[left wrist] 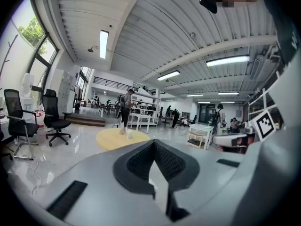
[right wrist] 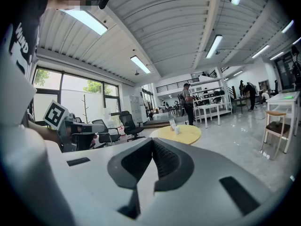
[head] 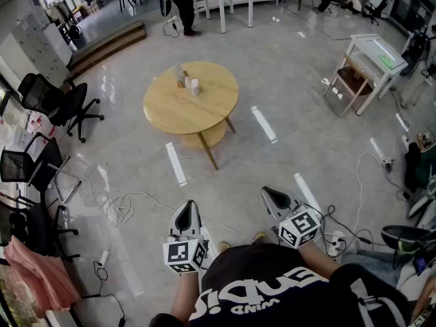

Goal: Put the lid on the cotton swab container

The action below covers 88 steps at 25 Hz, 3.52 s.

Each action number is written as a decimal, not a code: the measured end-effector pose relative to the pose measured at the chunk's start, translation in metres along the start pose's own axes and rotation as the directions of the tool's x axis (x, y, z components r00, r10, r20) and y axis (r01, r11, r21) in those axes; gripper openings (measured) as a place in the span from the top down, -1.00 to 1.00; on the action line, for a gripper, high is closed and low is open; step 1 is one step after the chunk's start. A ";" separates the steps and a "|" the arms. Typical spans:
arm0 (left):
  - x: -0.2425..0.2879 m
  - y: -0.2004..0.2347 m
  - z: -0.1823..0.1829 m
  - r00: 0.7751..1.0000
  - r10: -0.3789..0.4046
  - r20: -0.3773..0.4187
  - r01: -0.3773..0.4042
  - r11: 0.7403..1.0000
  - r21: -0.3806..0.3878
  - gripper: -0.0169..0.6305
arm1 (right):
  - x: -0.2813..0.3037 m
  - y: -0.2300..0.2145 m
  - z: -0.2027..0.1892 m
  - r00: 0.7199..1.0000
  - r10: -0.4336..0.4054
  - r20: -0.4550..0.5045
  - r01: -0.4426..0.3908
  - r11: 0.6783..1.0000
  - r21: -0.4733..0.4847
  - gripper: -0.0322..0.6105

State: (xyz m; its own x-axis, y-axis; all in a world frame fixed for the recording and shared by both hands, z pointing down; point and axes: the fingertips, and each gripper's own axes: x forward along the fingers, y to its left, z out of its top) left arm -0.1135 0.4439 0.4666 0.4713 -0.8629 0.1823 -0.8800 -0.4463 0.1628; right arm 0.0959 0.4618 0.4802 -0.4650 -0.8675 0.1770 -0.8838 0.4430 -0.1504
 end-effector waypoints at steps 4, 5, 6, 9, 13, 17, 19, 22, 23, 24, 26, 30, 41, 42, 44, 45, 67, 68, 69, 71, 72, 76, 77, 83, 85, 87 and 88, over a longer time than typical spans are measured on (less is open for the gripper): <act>0.001 0.006 0.002 1.000 -0.003 0.006 0.003 1.000 0.004 0.92 | 0.004 0.005 0.001 1.000 0.003 0.005 -0.003 1.000 0.000 0.89; 0.000 0.007 0.002 1.000 -0.004 0.006 0.004 1.000 0.004 0.92 | 0.005 0.006 0.001 1.000 0.002 0.005 -0.002 1.000 0.001 0.89; 0.000 0.009 0.002 1.000 -0.004 0.006 0.004 1.000 0.003 0.92 | 0.005 0.008 0.000 1.000 0.001 0.003 -0.001 1.000 0.000 0.89; -0.001 0.014 0.002 1.000 -0.004 0.006 0.004 1.000 0.001 0.92 | 0.008 0.011 -0.001 1.000 -0.002 -0.005 0.002 1.000 -0.004 0.89; -0.002 0.020 0.002 1.000 -0.008 0.006 0.008 1.000 0.000 0.92 | 0.012 0.018 -0.002 1.000 0.006 0.002 -0.006 1.000 0.001 0.89; -0.003 0.029 0.005 1.000 -0.017 0.007 0.017 1.000 0.004 0.92 | 0.020 0.022 0.000 1.000 -0.006 0.007 0.006 1.000 0.011 0.89; -0.003 0.036 0.006 1.000 -0.025 0.007 0.025 1.000 0.004 0.92 | 0.025 0.025 0.001 1.000 -0.019 0.005 0.019 1.000 0.007 0.89; -0.005 0.047 0.006 0.999 -0.039 0.009 0.039 0.999 0.010 0.92 | 0.034 0.032 -0.001 0.999 -0.037 0.008 0.037 0.999 0.007 0.89; -0.006 0.051 0.006 0.999 -0.045 0.013 0.045 0.999 0.017 0.92 | 0.038 0.035 -0.002 0.999 -0.041 0.012 0.041 0.999 0.006 0.89; -0.006 0.054 0.005 0.999 -0.052 0.016 0.052 0.998 0.024 0.92 | 0.040 0.037 -0.003 0.999 -0.046 0.017 0.046 0.999 0.006 0.89; -0.006 0.059 0.005 0.997 -0.070 0.016 0.069 0.997 0.038 0.92 | 0.043 0.041 -0.004 0.998 -0.056 0.029 0.056 0.998 0.008 0.89; 0.000 0.070 0.007 0.995 -0.096 0.008 0.096 0.994 0.055 0.92 | 0.054 0.047 -0.006 0.997 -0.071 0.036 0.071 0.997 0.015 0.89; 0.045 0.085 0.012 0.995 -0.101 0.025 0.099 0.994 0.053 0.92 | 0.091 0.027 0.002 0.996 -0.077 0.046 0.077 0.997 0.005 0.89; 0.050 0.086 0.012 0.995 -0.098 0.026 0.097 0.994 0.053 0.92 | 0.095 0.022 0.002 0.996 -0.080 0.045 0.080 0.997 0.000 0.89; 0.063 0.088 0.012 0.995 -0.095 0.025 0.094 0.994 0.047 0.92 | 0.101 0.011 0.005 0.995 -0.085 0.044 0.086 0.996 -0.006 0.89; 0.069 0.088 0.013 0.995 -0.094 0.023 0.093 0.995 0.045 0.92 | 0.105 0.005 0.006 0.995 -0.088 0.042 0.088 0.996 -0.005 0.89; 0.244 0.112 0.061 1.000 -0.026 0.013 0.026 0.999 0.023 0.92 | 0.228 -0.138 0.067 0.999 -0.051 0.014 0.051 0.999 0.016 0.89; 0.252 0.112 0.062 1.000 -0.021 0.014 0.021 1.000 0.019 0.92 | 0.233 -0.146 0.069 0.999 -0.049 0.013 0.048 0.999 0.013 0.89; 0.259 0.111 0.062 1.000 -0.016 0.016 0.016 1.000 0.017 0.92 | 0.237 -0.154 0.070 0.999 -0.046 0.011 0.046 0.999 0.011 0.89; 0.272 0.111 0.065 1.000 -0.002 0.021 0.002 1.000 0.014 0.92 | 0.246 -0.168 0.073 0.999 -0.038 0.006 0.038 0.999 0.009 0.89; 0.278 0.112 0.068 1.000 0.006 0.023 -0.007 1.000 0.013 0.92 | 0.251 -0.174 0.074 1.000 -0.031 0.002 0.031 0.999 0.008 0.89; 0.301 0.112 0.077 0.998 0.043 0.035 -0.044 0.999 0.006 0.92 | 0.268 -0.196 0.083 1.000 0.008 -0.008 -0.008 1.000 -0.003 0.89; 0.306 0.111 0.078 0.998 0.052 0.040 -0.052 0.999 0.004 0.92 | 0.272 -0.201 0.086 1.000 0.017 -0.007 -0.017 1.000 -0.005 0.89; 0.323 0.111 0.083 0.997 0.068 0.036 -0.068 0.998 0.005 0.92 | 0.296 -0.215 0.096 0.999 0.049 0.002 -0.049 0.999 -0.007 0.89; 0.329 0.115 0.083 0.997 0.072 0.033 -0.072 0.997 0.005 0.92 | 0.304 -0.215 0.093 0.998 0.057 -0.001 -0.057 0.998 -0.001 0.89; 0.337 0.121 0.082 0.997 0.074 0.034 -0.074 0.997 0.005 0.92 | 0.313 -0.216 0.089 0.998 0.065 -0.007 -0.065 0.998 0.002 0.89; 0.341 0.125 0.082 0.997 0.073 0.036 -0.074 0.997 0.007 0.92 | 0.318 -0.216 0.088 0.998 0.067 -0.010 -0.067 0.998 0.002 0.89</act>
State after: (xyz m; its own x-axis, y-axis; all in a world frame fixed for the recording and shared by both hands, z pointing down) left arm -0.0671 0.0742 0.4697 0.4031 -0.9013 0.1587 -0.9127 -0.3830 0.1425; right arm 0.1434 0.0700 0.4839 -0.5240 -0.8334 0.1757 -0.8503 0.5000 -0.1642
